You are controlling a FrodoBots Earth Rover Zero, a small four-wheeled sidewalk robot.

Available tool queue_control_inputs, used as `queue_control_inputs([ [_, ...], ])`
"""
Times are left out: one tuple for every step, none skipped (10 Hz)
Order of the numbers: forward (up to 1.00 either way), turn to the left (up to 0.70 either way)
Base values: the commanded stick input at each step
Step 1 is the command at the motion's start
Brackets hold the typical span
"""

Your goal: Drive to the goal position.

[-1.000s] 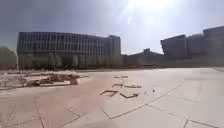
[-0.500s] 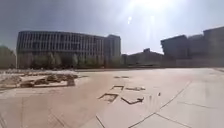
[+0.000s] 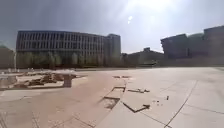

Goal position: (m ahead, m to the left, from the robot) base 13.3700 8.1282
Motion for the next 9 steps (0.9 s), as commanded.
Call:
queue_control_inputs([
  [0.7,0.01],
  [0.7,0.01],
  [0.7,0.01],
  [0.7,0.01],
  [0.7,0.01],
  [0.7,0.01],
  [0.7,0.01],
  [0.7,0.01],
  [0.7,0.01],
])
